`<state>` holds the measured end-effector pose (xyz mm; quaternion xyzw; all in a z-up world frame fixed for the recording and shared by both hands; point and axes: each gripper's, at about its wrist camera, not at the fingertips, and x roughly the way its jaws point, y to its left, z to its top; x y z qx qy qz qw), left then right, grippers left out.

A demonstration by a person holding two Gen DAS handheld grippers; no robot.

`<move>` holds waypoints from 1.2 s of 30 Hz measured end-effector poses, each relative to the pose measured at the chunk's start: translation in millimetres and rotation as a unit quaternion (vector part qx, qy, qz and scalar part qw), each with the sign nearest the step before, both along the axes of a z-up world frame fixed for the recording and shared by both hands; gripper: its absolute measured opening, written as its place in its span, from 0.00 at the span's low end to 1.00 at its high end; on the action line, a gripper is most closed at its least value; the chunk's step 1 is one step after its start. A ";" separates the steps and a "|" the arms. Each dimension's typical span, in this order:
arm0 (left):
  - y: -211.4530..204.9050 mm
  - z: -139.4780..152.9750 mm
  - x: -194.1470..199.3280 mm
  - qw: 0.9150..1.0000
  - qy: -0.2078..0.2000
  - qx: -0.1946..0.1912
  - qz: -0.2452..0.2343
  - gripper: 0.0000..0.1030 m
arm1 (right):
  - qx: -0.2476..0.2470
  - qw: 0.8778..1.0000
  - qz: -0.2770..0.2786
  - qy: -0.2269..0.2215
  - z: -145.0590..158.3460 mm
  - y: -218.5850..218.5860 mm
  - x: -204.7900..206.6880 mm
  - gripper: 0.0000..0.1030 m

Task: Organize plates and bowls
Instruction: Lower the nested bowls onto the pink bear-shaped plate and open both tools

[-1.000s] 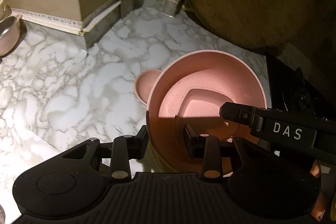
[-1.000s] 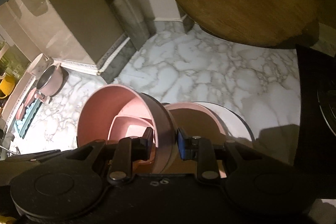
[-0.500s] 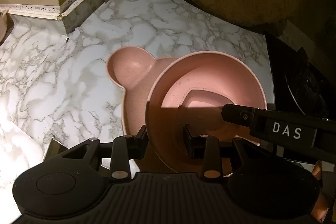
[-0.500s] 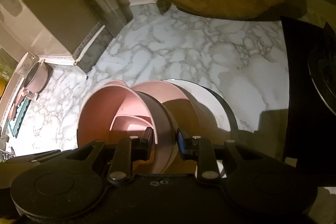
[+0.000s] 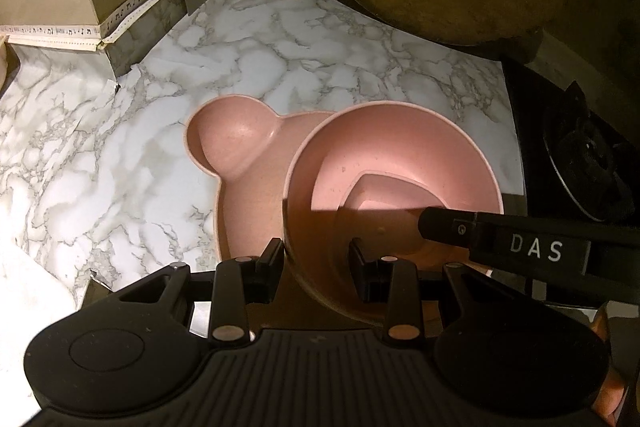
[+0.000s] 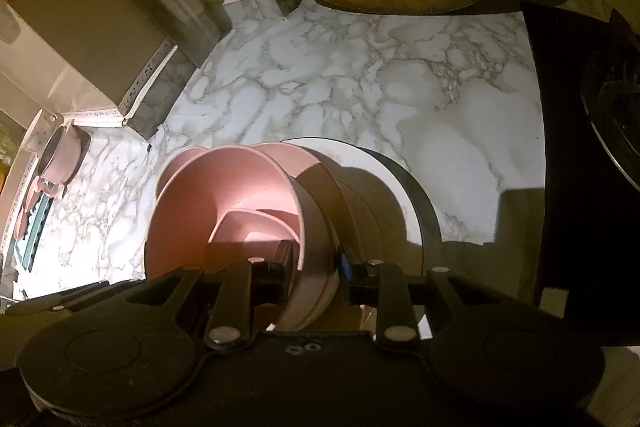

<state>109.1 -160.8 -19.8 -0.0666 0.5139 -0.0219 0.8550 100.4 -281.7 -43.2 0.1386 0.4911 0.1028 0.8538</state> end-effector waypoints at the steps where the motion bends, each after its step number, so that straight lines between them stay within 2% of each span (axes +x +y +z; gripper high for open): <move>1: 0.8 -0.1 0.5 1.000 0.000 -0.001 0.002 0.33 | 0.002 1.000 0.000 0.001 -0.2 -0.6 0.1 0.25; 12: 10.6 7.9 -1.3 1.000 -0.015 -0.006 0.009 0.34 | 0.012 1.000 -0.003 -0.012 7.9 -6.4 -1.1 0.31; 19: 17.7 18.2 -15.3 0.999 -0.036 -0.008 0.004 0.37 | 0.002 0.999 0.018 -0.049 23.1 -4.6 -14.3 0.36; 27: 26.4 31.5 -34.5 0.997 -0.069 -0.017 -0.008 0.49 | -0.006 0.995 0.037 -0.094 40.1 -8.9 -33.0 0.46; 29: 29.1 35.0 -41.2 0.997 -0.077 -0.020 -0.009 0.56 | -0.005 0.994 0.040 -0.104 43.1 -9.5 -37.5 0.50; 36: 37.5 45.9 -63.0 0.994 -0.104 -0.019 -0.014 0.62 | 0.012 0.989 0.049 -0.136 56.7 -11.6 -56.0 0.65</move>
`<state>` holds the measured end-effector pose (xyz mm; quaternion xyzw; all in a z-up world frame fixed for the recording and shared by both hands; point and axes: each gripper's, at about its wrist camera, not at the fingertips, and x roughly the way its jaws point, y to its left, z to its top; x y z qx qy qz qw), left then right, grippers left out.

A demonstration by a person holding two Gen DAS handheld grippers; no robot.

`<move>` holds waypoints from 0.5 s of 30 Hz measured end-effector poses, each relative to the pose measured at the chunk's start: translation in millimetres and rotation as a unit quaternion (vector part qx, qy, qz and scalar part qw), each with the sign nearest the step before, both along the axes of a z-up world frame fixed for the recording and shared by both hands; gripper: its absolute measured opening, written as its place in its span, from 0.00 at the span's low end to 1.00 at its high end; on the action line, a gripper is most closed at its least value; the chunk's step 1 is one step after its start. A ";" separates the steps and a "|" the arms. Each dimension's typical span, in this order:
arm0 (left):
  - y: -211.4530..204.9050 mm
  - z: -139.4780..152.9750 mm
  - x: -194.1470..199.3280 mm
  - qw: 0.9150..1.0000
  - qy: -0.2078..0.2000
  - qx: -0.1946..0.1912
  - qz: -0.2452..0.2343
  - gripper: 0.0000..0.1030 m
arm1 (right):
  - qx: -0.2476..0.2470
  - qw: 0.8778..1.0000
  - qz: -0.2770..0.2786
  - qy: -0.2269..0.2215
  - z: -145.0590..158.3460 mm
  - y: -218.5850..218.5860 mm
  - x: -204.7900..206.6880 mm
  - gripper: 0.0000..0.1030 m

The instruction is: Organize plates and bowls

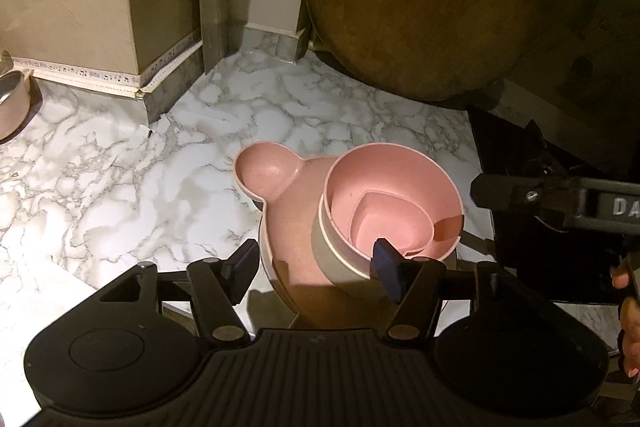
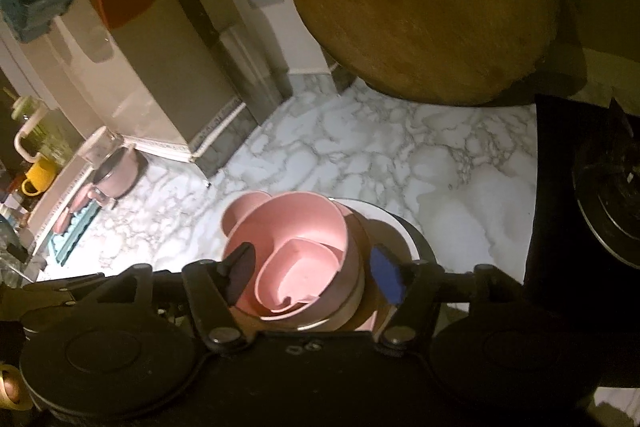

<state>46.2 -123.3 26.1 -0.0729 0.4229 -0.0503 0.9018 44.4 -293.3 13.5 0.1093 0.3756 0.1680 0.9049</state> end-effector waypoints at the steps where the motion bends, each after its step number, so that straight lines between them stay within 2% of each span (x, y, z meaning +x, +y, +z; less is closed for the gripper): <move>1: 1.1 1.0 -3.5 1.000 -0.004 0.003 0.000 0.65 | 0.003 1.000 0.003 -0.005 2.2 0.0 -2.9 0.69; 10: 7.5 9.2 -34.0 0.999 -0.032 0.025 -0.004 0.66 | -0.008 0.996 0.037 -0.075 14.7 9.1 -35.6 0.89; 12: 8.3 10.3 -40.5 0.999 -0.037 0.027 -0.006 0.71 | -0.017 0.994 0.047 -0.093 16.8 12.3 -43.9 0.92; 13: 8.8 10.8 -44.1 0.999 -0.039 0.026 -0.008 0.77 | -0.020 0.993 0.054 -0.102 17.7 13.9 -48.4 0.94; 15: 9.5 11.6 -50.2 0.999 -0.045 0.026 -0.008 0.79 | -0.026 0.991 0.062 -0.115 19.0 16.9 -55.3 0.97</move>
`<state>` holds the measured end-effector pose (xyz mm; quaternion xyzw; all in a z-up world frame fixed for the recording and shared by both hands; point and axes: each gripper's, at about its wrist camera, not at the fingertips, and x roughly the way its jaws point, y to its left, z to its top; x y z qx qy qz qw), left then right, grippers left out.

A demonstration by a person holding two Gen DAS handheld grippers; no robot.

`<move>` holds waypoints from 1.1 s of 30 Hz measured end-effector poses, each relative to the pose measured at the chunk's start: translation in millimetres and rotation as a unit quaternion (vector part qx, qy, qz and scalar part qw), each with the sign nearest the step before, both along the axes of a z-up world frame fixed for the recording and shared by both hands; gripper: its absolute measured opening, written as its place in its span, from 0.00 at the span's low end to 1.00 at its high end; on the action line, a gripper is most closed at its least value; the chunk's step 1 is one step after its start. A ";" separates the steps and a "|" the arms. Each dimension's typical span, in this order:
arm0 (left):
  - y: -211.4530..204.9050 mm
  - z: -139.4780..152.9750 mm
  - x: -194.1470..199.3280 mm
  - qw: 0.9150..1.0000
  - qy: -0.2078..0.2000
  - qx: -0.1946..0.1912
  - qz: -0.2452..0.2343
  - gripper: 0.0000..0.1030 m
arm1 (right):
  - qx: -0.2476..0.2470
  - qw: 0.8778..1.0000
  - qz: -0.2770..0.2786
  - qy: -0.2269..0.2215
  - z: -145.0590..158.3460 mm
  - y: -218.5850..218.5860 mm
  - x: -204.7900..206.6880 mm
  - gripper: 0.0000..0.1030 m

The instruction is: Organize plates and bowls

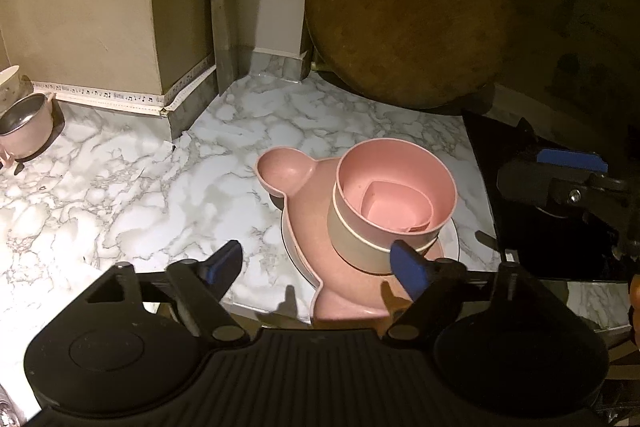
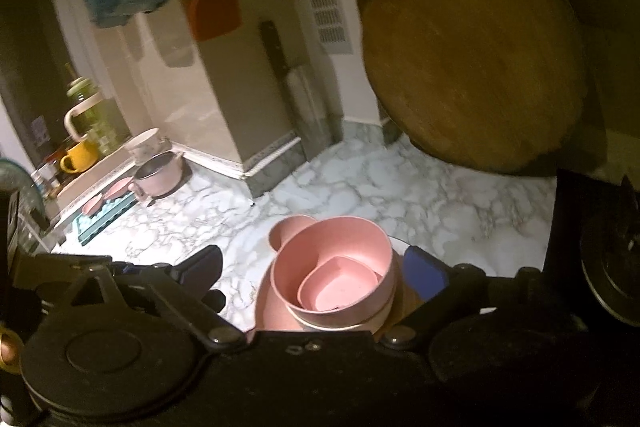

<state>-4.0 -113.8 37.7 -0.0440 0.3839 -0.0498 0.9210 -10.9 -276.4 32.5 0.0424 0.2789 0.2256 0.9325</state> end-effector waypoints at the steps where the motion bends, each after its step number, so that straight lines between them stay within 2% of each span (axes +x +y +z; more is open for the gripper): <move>1: 0.2 -0.1 -2.2 1.000 0.000 0.002 0.001 0.79 | -0.002 1.000 0.002 -0.005 0.5 1.1 -3.5 0.99; 4: 0.9 -0.7 -9.1 1.000 -0.001 0.002 0.002 0.82 | -0.006 1.000 0.004 -0.019 0.2 2.1 -13.8 1.00; 6: 1.3 -1.1 -13.8 1.000 -0.005 0.004 0.003 0.90 | -0.005 1.000 0.000 -0.025 -0.7 1.3 -19.0 1.00; 7: 1.2 -1.5 -17.0 1.000 -0.011 0.008 0.002 1.00 | -0.004 1.000 -0.002 -0.029 -1.4 0.4 -21.1 1.00; 10: 1.1 -2.8 -23.3 1.000 -0.019 0.012 0.001 1.00 | 0.004 0.999 -0.009 -0.037 -4.4 -3.9 -26.7 1.00; 20: 3.8 -10.1 -37.1 1.000 0.005 -0.006 0.020 1.00 | 0.012 0.999 -0.025 -0.045 -17.4 -7.5 -47.1 1.00; 33: -6.9 -10.1 -42.8 1.000 0.003 0.002 0.009 1.00 | 0.036 0.997 -0.072 -0.023 -32.7 -11.5 -60.8 1.00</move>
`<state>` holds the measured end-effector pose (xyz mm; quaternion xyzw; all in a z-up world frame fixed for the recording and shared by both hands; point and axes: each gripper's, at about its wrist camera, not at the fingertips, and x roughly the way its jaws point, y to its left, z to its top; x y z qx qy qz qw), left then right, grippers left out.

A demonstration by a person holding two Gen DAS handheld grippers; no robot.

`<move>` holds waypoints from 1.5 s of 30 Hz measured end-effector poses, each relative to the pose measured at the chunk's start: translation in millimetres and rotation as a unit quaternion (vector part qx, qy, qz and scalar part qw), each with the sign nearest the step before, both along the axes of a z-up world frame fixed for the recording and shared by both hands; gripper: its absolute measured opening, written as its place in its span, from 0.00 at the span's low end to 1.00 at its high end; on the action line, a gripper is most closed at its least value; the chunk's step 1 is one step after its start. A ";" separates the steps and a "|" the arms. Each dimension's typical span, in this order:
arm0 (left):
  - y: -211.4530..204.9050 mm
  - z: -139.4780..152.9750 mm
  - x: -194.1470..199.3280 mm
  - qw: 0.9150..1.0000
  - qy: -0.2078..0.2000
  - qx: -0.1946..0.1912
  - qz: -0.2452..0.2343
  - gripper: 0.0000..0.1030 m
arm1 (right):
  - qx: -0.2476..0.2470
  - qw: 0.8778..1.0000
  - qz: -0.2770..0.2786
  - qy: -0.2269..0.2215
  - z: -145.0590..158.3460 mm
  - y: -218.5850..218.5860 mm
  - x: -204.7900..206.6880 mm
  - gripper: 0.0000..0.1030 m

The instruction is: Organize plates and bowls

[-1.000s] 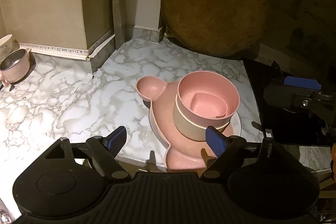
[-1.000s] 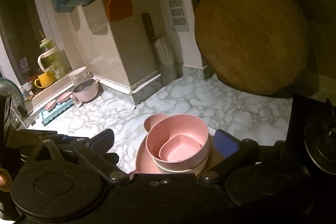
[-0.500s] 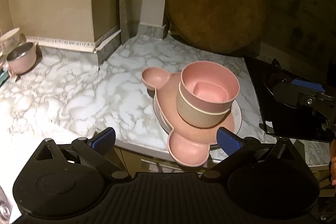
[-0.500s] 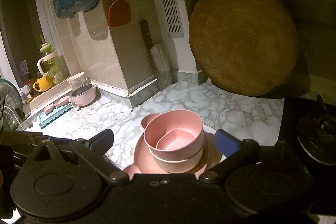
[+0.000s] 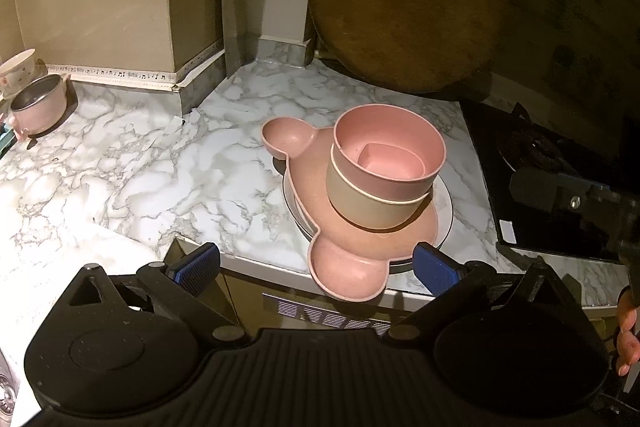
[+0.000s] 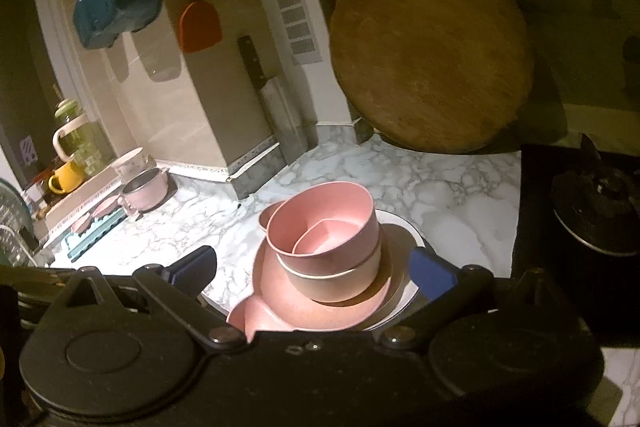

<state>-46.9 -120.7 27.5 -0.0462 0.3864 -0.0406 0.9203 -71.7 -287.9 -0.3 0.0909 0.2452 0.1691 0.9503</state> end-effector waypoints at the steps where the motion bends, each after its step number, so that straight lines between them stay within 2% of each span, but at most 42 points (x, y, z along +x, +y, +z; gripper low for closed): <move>1: -0.4 0.3 0.1 1.000 -0.001 0.000 -0.001 1.00 | 0.005 1.000 -0.005 0.000 0.2 -2.0 -0.1 1.00; 17: -4.8 7.3 0.5 1.000 -0.026 0.000 -0.004 1.00 | 0.013 1.000 -0.003 -0.014 3.2 -5.4 -2.4 1.00; 45: -10.4 9.7 -0.2 0.999 -0.036 -0.004 -0.003 1.00 | 0.022 1.000 0.000 -0.020 2.7 -6.2 -3.5 1.00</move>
